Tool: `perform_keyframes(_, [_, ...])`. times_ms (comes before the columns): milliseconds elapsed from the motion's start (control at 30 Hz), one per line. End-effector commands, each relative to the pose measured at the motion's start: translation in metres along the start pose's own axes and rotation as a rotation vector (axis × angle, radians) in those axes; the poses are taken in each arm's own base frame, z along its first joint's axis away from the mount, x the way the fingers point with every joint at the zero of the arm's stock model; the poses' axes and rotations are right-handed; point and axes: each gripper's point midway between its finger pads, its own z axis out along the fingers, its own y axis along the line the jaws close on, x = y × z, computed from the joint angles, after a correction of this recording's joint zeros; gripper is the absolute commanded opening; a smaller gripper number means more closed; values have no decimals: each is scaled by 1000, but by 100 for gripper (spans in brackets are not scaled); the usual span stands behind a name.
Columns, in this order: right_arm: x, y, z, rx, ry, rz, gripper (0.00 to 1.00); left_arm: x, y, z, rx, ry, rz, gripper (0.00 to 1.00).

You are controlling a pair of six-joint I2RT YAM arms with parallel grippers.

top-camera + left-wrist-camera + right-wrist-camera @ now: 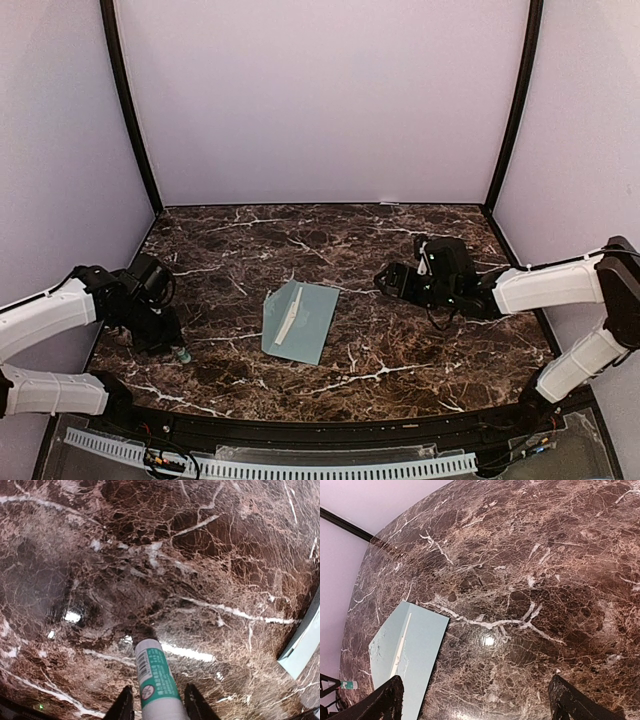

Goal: Place the letter into the envelope and seal it
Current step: Pick up the solid glue from the center of the board.

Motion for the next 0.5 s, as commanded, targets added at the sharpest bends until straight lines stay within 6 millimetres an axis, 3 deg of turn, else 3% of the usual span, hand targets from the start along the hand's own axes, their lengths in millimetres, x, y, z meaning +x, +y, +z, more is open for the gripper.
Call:
perform_keyframes(0, [0,1,3,-22,-12,16,97,2,0,-2,-15,12,29,30])
perform_keyframes(267, [-2,1,0,-26,-20,12,96,-2,-4,-6,-8,1,49,17])
perform_keyframes(467, [-7,5,-10,-41,-44,-22,96,-10,-33,-19,106,-18,147,14])
